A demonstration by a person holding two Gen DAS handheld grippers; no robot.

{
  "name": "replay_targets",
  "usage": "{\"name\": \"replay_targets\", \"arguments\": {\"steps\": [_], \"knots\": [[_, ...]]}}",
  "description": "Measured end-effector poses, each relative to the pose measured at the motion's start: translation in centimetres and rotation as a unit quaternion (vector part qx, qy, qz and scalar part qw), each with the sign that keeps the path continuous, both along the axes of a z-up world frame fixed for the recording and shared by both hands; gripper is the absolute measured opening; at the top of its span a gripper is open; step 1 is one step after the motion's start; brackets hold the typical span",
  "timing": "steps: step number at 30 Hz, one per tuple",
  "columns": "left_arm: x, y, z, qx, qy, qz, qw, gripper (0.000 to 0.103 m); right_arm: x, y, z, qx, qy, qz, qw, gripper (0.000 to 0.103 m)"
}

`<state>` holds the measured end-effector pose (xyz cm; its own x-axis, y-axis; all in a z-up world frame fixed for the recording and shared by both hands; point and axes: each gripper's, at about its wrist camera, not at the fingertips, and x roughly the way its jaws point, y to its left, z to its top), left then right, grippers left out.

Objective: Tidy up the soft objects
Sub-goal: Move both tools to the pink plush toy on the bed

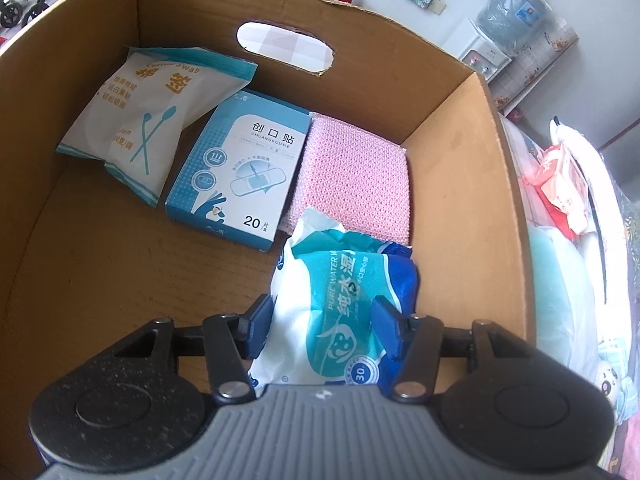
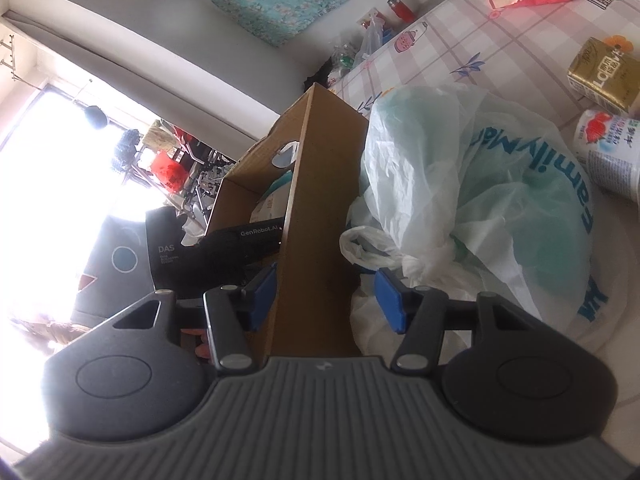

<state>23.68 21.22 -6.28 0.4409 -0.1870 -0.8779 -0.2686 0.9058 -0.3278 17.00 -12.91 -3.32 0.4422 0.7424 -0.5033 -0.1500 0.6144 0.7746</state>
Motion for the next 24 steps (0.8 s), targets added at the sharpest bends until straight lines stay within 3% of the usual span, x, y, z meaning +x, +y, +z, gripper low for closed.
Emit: {"name": "replay_targets", "arguments": {"steps": [3, 7, 12, 18, 24], "knots": [[-0.2, 0.0, 0.5, -0.006, 0.013, -0.005, 0.9999, 0.074, -0.4, -0.5, -0.1, 0.004, -0.002, -0.003, 1.000, 0.058], [-1.2, -0.1, 1.6, -0.005, 0.020, -0.016, 0.9997, 0.084, -0.9, -1.0, 0.1, -0.002, -0.011, -0.006, 1.000, 0.061], [-3.4, 0.4, 3.9, 0.007, 0.009, -0.014, 0.9998, 0.085, -1.5, -1.7, 0.5, 0.003, -0.020, -0.009, 1.000, 0.062], [-7.7, 1.2, 8.6, 0.007, -0.062, 0.028, 0.9976, 0.086, -3.1, -3.7, 1.1, 0.011, -0.042, -0.019, 0.999, 0.064], [-11.8, -2.6, 11.6, 0.004, -0.146, 0.030, 0.9888, 0.088, -4.8, -6.7, 1.4, 0.021, -0.062, -0.041, 0.997, 0.066]]}}
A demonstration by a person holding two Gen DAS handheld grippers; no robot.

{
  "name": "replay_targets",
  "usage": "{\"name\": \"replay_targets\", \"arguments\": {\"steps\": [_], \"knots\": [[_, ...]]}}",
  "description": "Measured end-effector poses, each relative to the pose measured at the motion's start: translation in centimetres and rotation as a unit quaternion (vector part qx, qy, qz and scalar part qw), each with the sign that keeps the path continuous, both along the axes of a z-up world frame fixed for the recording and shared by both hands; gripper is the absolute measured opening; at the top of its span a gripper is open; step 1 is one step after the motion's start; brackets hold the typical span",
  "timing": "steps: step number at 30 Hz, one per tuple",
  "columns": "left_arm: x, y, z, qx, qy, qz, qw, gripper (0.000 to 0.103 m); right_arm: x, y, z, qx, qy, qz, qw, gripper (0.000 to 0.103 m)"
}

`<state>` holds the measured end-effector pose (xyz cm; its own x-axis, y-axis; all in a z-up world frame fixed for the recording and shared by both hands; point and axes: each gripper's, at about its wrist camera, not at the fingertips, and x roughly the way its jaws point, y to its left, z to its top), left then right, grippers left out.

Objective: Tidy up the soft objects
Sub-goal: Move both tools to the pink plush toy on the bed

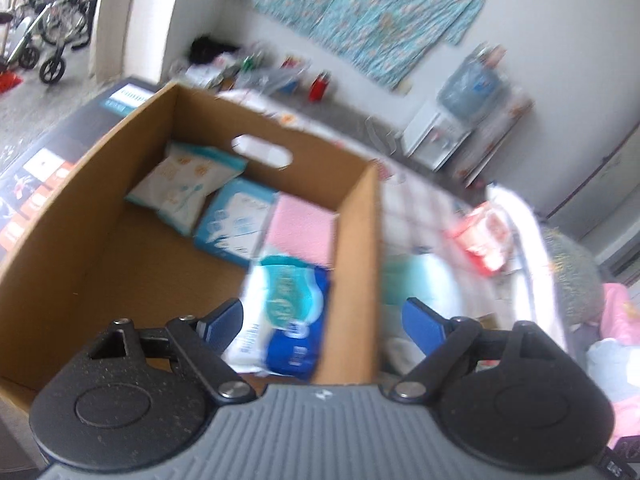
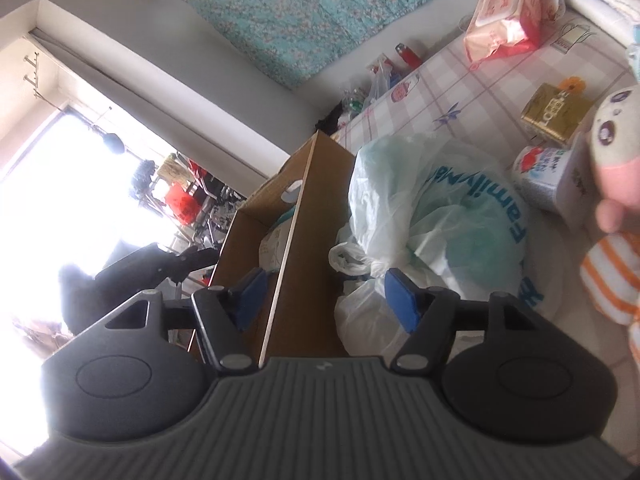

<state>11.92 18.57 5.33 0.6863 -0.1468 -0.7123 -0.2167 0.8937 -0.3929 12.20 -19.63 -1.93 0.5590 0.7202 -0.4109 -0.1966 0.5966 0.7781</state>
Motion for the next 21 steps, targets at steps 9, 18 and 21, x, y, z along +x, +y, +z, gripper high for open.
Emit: {"name": "replay_targets", "arguments": {"steps": [9, 18, 21], "knots": [[-0.5, -13.9, 0.7, 0.067, -0.074, -0.138, 0.9854, 0.090, -3.2, -8.5, -0.1, -0.011, -0.021, -0.091, 0.996, 0.069], [0.8, -26.7, -3.5, 0.156, -0.164, -0.264, 0.9377, 0.090, -5.3, -16.0, -2.4, -0.043, 0.009, -0.206, 0.977, 0.069], [1.2, -29.2, -5.5, 0.154, -0.169, -0.292, 0.9288, 0.087, -4.9, -16.8, -2.4, -0.058, 0.005, -0.223, 0.973, 0.069]]}}
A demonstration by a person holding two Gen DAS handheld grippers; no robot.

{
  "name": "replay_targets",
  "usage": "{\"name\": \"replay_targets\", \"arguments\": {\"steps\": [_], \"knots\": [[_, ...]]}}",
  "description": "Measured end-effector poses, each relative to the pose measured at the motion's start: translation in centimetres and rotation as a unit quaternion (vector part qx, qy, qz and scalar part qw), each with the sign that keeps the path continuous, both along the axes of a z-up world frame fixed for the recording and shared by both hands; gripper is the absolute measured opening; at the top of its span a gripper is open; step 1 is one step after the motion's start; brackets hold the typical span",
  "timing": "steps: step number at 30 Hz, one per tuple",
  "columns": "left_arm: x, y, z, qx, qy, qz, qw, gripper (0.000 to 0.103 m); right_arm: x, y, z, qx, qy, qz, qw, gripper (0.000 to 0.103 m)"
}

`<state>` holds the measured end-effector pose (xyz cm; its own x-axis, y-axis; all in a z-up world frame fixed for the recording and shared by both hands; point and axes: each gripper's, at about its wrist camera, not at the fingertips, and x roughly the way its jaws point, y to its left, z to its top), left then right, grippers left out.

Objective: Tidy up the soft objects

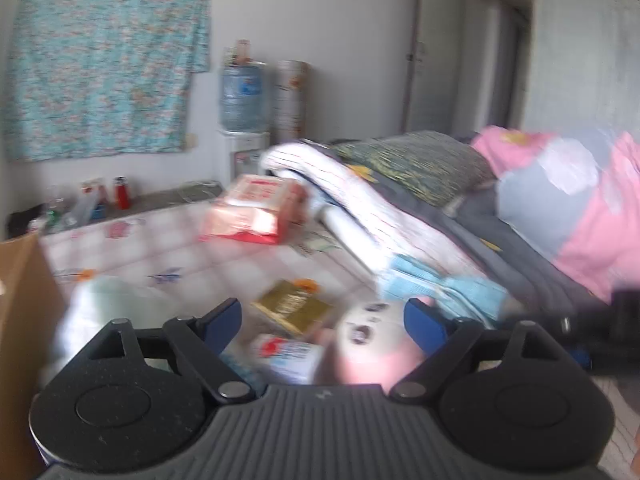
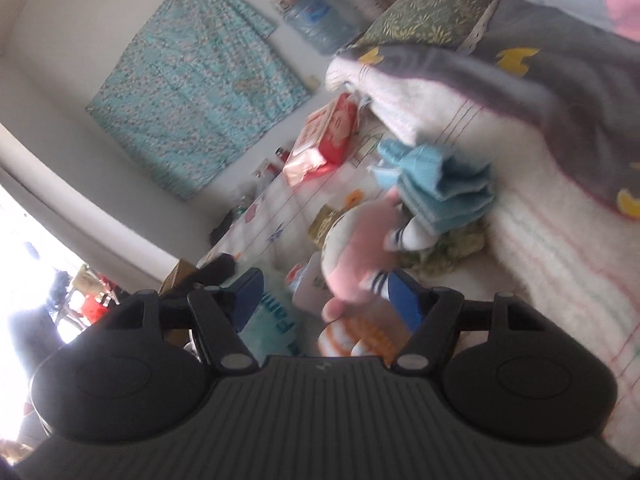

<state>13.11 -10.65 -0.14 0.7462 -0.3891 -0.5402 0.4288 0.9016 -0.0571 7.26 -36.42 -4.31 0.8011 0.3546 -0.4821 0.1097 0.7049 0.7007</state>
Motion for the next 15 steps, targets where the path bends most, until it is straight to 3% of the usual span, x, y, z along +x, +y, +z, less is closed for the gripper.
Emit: {"name": "replay_targets", "arguments": {"steps": [6, 15], "knots": [[1.5, -0.9, -3.6, -0.038, 0.088, -0.035, 0.9948, 0.065, 4.0, 0.4, 1.6, -0.051, -0.001, 0.020, 0.999, 0.069], [3.4, -1.2, -6.2, -0.059, 0.169, -0.029, 0.9835, 0.064, 13.2, 3.9, -0.1, -0.168, 0.068, 0.078, 0.980, 0.069]]}}
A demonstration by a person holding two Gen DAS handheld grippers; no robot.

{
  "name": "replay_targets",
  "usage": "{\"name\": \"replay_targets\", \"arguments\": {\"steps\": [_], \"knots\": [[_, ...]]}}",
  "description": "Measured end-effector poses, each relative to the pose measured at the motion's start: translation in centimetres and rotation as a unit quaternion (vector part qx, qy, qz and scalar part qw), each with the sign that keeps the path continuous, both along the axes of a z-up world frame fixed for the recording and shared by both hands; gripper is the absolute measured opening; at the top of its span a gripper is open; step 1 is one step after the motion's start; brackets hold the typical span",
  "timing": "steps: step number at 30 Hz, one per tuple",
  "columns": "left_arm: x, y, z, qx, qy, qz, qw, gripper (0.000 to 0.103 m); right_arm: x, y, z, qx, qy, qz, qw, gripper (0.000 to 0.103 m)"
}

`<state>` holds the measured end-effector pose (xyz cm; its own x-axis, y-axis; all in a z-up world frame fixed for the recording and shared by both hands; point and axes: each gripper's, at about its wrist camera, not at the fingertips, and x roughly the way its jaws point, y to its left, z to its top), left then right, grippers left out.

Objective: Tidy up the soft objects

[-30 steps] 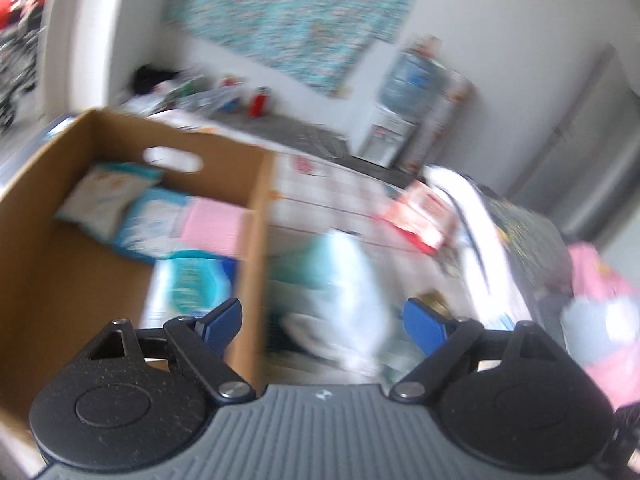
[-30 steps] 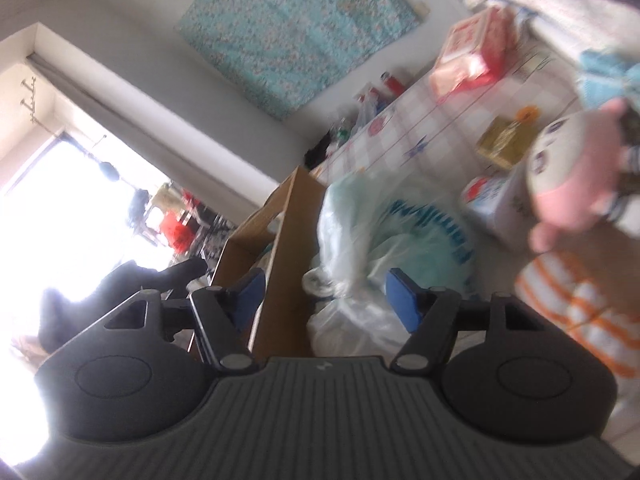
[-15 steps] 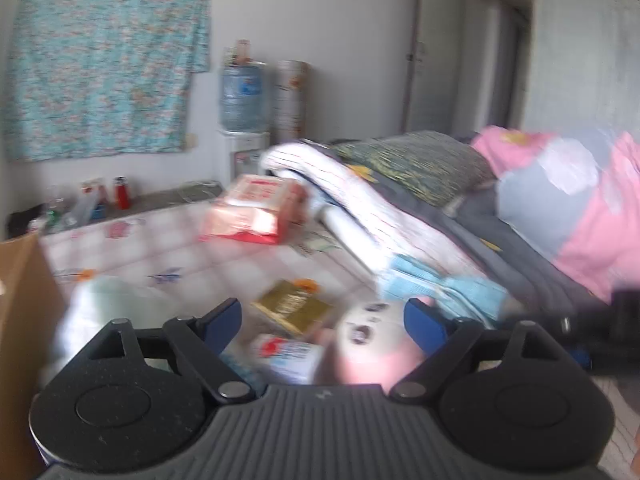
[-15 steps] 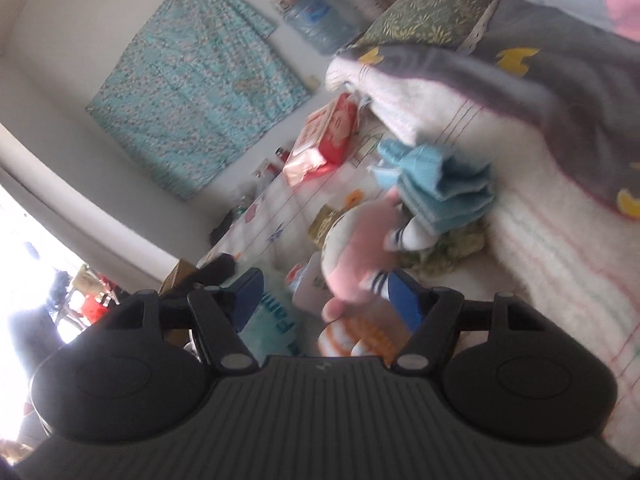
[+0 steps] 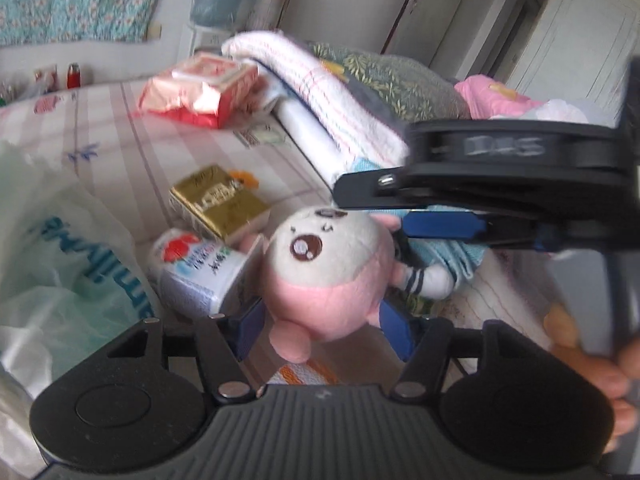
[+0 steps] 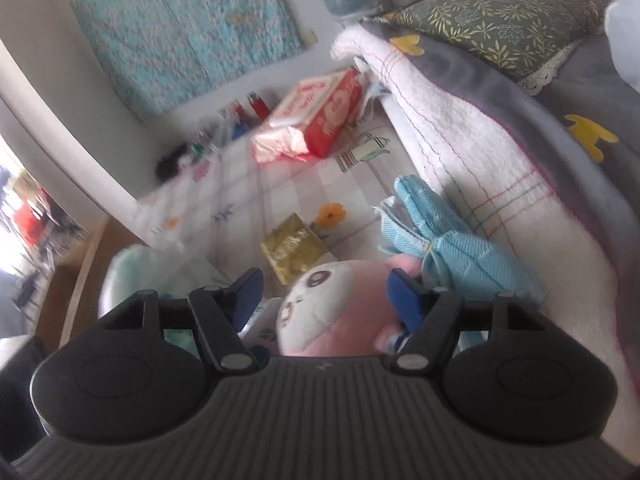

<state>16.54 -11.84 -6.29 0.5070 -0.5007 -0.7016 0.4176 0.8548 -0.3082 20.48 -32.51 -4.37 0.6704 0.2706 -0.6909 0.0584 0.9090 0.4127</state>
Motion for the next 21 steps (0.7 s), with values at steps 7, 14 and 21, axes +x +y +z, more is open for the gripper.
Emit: {"name": "replay_targets", "arguments": {"steps": [7, 14, 21], "knots": [[0.8, -0.7, -1.3, -0.013, 0.021, 0.007, 0.9997, 0.067, 1.6, 1.1, -2.3, -0.037, 0.030, 0.008, 0.999, 0.070], [-0.1, -1.1, -0.3, -0.014, -0.002, 0.015, 0.9998, 0.066, 0.6, 0.1, -2.2, 0.001, 0.024, -0.007, 1.000, 0.067], [-1.4, -0.5, 2.5, -0.026, -0.050, 0.009, 0.9984, 0.066, -1.4, -1.4, -0.5, 0.056, 0.000, -0.032, 0.998, 0.067]]}}
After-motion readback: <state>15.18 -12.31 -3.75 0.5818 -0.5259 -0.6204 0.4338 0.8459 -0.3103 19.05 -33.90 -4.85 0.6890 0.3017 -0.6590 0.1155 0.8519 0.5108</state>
